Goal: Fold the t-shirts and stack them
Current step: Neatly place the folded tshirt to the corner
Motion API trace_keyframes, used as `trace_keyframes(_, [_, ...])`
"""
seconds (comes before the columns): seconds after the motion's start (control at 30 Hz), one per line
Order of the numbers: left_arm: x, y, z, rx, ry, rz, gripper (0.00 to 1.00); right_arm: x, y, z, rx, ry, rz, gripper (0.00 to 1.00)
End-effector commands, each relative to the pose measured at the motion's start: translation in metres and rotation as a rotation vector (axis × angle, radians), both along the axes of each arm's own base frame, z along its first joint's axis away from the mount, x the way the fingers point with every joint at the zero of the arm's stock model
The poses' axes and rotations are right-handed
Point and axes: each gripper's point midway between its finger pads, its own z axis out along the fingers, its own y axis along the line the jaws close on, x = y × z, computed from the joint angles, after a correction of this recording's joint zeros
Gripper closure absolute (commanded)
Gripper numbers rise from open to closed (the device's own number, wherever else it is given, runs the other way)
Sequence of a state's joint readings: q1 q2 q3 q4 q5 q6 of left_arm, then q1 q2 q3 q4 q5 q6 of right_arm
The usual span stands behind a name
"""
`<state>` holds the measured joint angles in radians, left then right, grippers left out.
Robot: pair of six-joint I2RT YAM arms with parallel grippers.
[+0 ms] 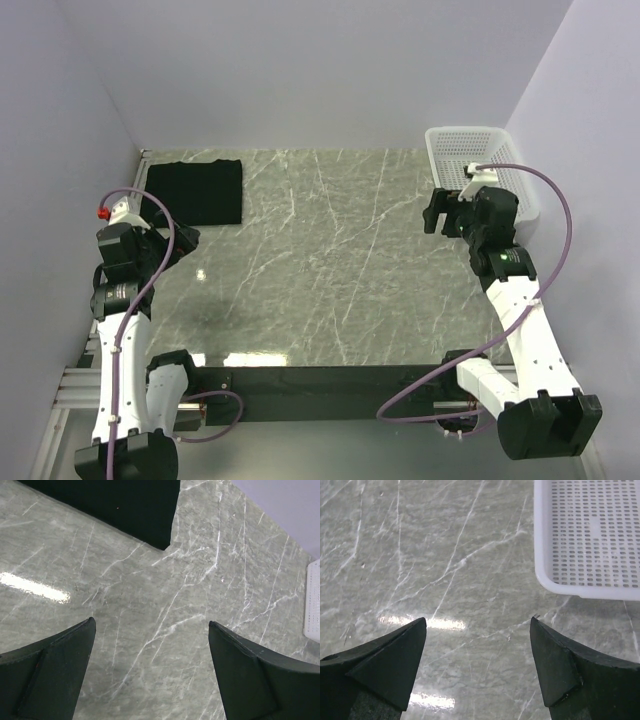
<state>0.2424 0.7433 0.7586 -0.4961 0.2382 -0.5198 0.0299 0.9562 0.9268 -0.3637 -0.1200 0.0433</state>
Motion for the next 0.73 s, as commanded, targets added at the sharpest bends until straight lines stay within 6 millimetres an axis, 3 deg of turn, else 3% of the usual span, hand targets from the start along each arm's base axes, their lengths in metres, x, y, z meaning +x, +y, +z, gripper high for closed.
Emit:
trace_keyframes(0.0, [0.005,-0.001,0.017,0.001,-0.059,-0.005,0.01,0.007,-0.009,0.011,0.009,-0.050,-0.060,0.11])
trace_keyframes(0.7, [0.004,0.006,0.010,0.042,-0.039,0.016,0.01,0.013,-0.013,-0.007,-0.025,-0.020,-0.065,0.10])
